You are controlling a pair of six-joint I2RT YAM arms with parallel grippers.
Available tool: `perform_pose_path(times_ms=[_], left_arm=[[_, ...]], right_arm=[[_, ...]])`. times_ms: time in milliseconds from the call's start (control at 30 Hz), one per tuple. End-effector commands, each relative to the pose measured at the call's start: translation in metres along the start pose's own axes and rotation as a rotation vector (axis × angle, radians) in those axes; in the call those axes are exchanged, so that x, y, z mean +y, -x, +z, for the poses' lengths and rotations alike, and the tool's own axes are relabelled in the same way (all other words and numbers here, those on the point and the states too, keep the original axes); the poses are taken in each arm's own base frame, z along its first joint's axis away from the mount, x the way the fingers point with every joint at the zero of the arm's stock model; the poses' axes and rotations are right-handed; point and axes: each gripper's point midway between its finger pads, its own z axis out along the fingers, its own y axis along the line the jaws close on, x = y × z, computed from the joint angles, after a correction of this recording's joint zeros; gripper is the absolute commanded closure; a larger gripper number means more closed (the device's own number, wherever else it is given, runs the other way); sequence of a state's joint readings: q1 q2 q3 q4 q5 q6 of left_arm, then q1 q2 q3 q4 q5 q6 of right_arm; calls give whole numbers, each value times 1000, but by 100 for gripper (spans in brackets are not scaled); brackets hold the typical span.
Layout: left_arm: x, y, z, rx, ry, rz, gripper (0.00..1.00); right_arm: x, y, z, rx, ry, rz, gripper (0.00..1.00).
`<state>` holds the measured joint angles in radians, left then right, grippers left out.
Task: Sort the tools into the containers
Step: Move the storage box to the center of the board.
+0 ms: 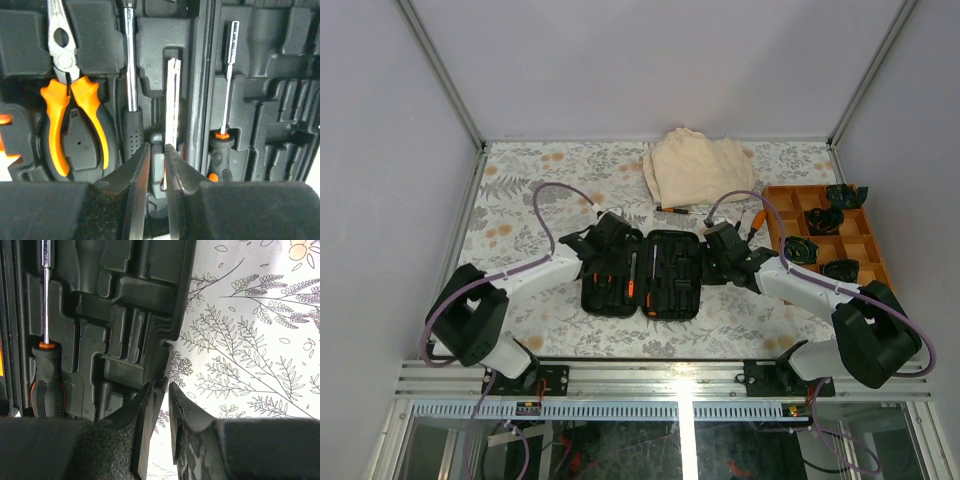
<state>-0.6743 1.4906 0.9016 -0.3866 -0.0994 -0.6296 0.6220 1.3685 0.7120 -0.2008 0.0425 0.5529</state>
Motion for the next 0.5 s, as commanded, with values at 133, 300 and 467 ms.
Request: perform_pose_path(times_ms=[133, 300, 467], left_arm=[[-26, 14, 15, -24, -96, 63, 87], [-30, 18, 17, -31, -107, 73, 87], [-32, 17, 24, -19, -109, 78, 88]], right_arm=[[6, 10, -3, -39, 20, -10, 76], [7, 10, -2, -35, 23, -8, 76], [7, 9, -2, -32, 22, -9, 76]])
